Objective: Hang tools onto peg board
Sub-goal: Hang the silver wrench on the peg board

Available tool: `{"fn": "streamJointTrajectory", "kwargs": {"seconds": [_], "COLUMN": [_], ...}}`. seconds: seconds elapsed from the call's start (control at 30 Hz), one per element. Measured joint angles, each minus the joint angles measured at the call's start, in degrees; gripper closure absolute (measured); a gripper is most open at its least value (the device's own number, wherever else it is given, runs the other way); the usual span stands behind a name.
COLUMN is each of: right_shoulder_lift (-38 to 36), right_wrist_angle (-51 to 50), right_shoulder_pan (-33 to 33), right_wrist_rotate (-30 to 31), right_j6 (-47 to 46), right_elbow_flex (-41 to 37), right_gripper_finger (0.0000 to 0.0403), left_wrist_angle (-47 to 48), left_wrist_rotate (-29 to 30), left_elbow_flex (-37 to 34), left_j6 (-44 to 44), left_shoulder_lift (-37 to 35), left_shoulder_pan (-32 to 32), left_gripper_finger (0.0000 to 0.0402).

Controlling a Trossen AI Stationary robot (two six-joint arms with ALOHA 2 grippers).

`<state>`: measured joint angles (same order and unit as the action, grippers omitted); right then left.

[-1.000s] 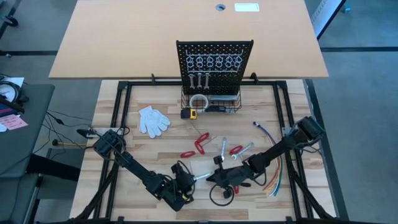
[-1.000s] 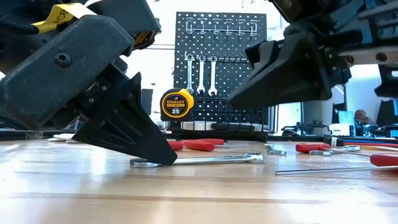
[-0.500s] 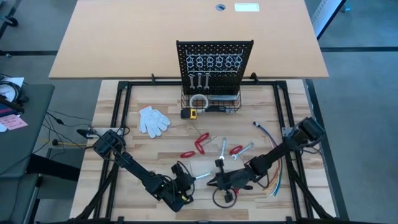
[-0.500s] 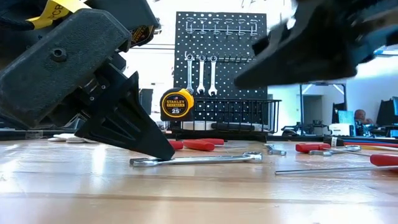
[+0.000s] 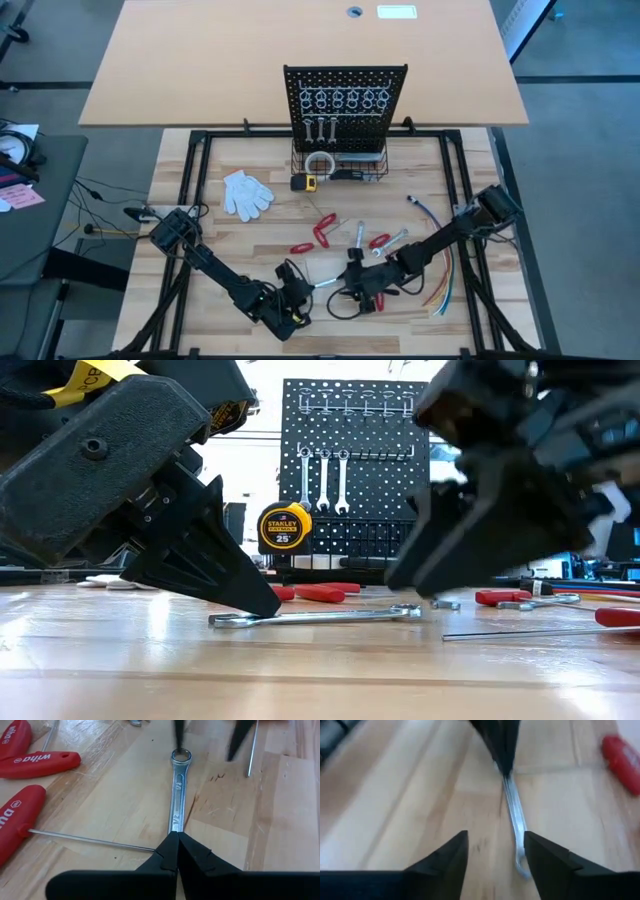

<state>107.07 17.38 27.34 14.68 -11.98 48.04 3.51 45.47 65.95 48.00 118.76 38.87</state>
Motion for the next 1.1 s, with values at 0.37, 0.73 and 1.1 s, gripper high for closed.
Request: {"fn": "streamJointTrajectory", "kwargs": {"seconds": [0.37,0.73,1.1], "right_shoulder_lift": [-0.07,-0.07,5.35], "right_wrist_angle": [1.68,3.06,12.94], "right_shoulder_pan": [-0.84,-1.67,-1.87], "right_wrist_rotate": [3.16,3.18,3.53], "right_j6": [-4.65,-4.73,-1.89], "right_elbow_flex": [-4.72,-5.14,-5.17], "right_gripper_finger": [0.0216,0.0291,0.0191], "left_wrist_angle": [-0.02,-1.22,-1.38], "left_wrist_rotate": [0.32,2.99,3.04], "left_elbow_flex": [0.0,-0.07,-0.07], "left_j6": [0.34,0.29,1.16], "left_shoulder_lift": [0.02,0.11,0.11], "left_shoulder_pan": [0.0,0.0,-0.24], "left_gripper_finger": [0.04,0.0384,0.0265]}}
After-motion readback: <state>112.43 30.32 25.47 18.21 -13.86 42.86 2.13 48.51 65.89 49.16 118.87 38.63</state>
